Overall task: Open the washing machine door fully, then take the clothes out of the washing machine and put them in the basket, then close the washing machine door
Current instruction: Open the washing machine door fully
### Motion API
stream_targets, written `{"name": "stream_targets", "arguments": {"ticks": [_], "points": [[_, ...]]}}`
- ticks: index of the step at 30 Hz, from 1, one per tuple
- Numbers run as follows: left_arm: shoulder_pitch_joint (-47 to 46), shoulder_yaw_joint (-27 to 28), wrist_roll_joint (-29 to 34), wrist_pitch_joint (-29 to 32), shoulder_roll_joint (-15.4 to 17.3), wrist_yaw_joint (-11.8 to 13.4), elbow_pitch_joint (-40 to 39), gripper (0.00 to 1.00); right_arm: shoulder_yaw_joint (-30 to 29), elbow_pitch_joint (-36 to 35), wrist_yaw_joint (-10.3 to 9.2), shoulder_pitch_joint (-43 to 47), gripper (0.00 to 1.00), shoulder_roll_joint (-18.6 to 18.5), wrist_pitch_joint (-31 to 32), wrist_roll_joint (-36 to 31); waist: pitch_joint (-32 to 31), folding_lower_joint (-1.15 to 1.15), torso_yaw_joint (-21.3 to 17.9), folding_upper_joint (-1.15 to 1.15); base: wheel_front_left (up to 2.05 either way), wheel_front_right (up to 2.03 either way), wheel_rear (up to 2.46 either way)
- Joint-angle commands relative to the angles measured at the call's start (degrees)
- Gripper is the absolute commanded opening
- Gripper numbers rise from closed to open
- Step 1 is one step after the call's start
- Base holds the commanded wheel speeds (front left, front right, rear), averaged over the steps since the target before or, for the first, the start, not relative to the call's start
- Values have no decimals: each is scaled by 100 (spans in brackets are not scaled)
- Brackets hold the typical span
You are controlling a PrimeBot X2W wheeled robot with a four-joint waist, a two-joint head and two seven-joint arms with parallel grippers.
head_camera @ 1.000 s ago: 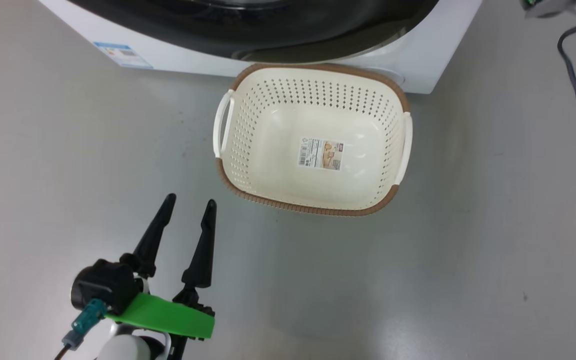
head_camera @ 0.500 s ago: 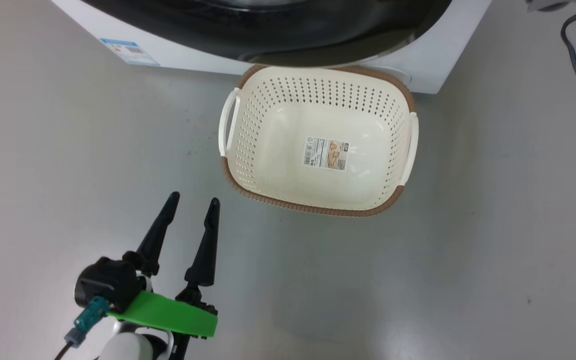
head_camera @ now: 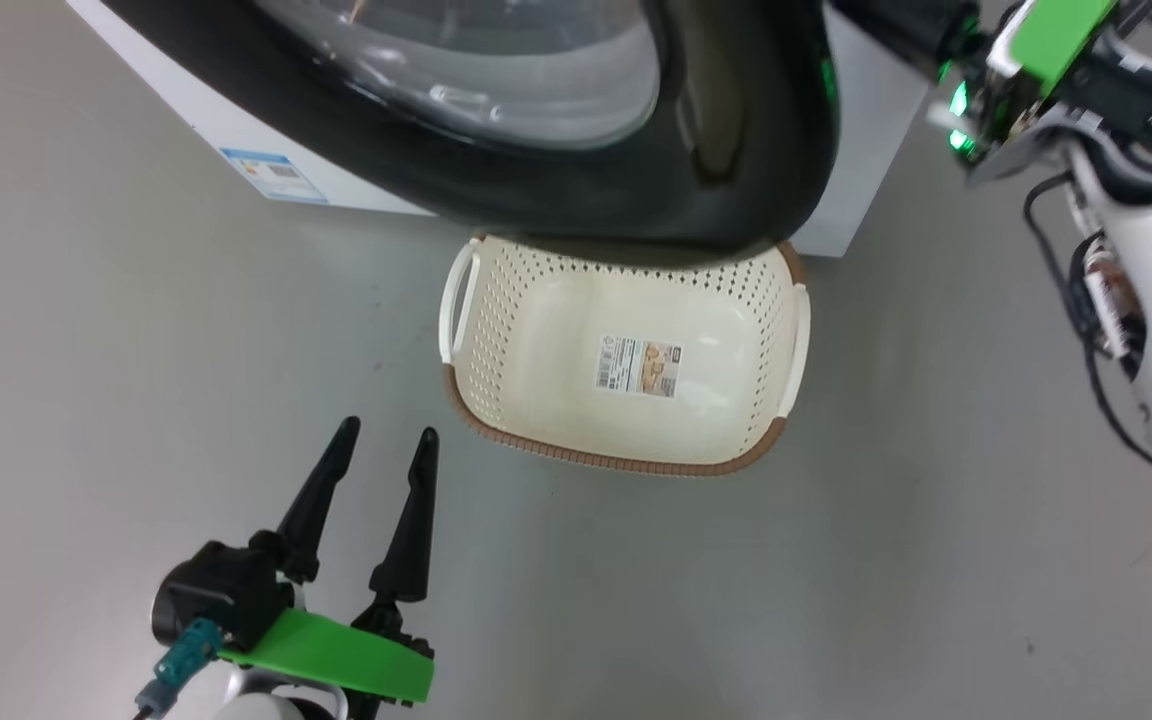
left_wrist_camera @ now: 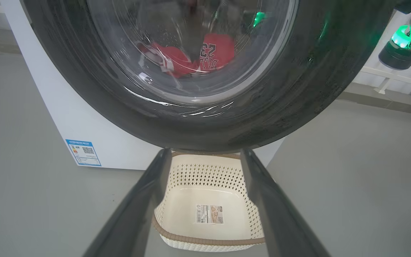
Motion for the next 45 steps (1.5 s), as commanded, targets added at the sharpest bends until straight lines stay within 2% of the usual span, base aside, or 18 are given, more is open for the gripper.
{"name": "stream_targets", "arguments": {"ticks": [1, 30, 43, 44, 45], "points": [[83, 201, 75, -51, 100, -32, -115, 100, 61, -226, 45, 131, 0, 198, 71, 18, -137, 0, -26, 0, 0, 0, 0], [504, 322, 182, -51, 100, -32, -136, 100, 354, -989, 45, 1571, 0, 646, 1011, 18, -801, 0, 31, 0, 0, 0, 0], [512, 351, 154, -51, 100, -32, -163, 100, 266, -1042, 45, 1643, 0, 730, 878, -198, -804, 0, 89, 0, 0, 0, 0], [511, 357, 152, -51, 100, -32, -162, 100, 252, -1043, 45, 1646, 18, 722, 820, -250, -807, 0, 85, 0, 0, 0, 0], [512, 361, 151, -51, 100, -32, -163, 100, 234, -1032, 45, 1653, 41, 716, 747, -303, -810, 0, 80, 0, 0, 0, 0]]}}
